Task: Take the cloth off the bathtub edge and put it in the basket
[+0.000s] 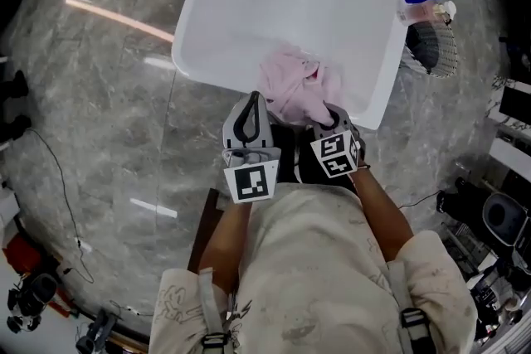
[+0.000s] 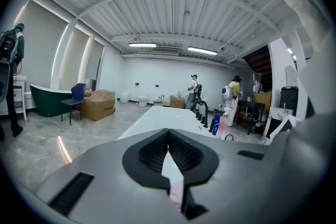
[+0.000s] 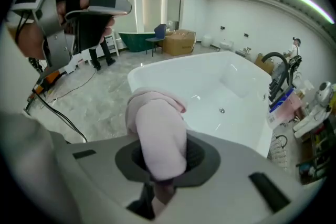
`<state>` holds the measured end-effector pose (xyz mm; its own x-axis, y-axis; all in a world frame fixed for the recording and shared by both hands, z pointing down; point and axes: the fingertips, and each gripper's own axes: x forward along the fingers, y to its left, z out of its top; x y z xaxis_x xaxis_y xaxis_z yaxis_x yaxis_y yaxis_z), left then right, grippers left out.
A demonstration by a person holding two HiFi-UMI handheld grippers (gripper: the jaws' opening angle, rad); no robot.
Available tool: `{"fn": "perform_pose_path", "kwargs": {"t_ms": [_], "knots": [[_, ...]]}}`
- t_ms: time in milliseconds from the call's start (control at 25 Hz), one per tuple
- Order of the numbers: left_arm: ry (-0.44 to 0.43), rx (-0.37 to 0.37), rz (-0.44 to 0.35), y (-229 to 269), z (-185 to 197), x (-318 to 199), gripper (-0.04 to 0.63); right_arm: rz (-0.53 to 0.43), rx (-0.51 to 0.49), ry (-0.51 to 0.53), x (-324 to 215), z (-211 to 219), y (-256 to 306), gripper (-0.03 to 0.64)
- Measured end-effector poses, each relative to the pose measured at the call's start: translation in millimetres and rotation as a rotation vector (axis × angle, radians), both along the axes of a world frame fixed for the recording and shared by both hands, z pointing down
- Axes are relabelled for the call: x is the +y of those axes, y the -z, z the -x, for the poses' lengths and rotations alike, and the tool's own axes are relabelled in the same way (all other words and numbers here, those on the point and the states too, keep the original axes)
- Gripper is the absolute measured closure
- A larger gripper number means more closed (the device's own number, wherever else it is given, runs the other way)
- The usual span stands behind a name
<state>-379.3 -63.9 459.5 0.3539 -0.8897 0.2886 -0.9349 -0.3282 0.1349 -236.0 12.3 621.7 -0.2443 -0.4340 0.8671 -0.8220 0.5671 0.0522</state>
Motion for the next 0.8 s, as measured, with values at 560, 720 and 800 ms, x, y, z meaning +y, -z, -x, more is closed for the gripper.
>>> {"fn": "perform_pose_path", "kwargs": {"t_ms": [560, 720, 800], "knots": [[-0.157, 0.030, -0.131, 66.1, -73.6, 11.6, 0.592, -0.291, -0.119, -0.198, -0.8, -59.3, 119.9, 0.569], [-0.198, 0.037, -0.180, 92.6, -103.1, 17.7, 0.592, -0.395, -0.149, -0.277, 5.5, -91.6, 169.6, 0.569], [-0.218, 0.038, -0.202, 103.9, -119.1, 18.9, 0.594, -0.449, -0.159, -0.318, 8.8, -109.7, 192.0, 0.569]]}}
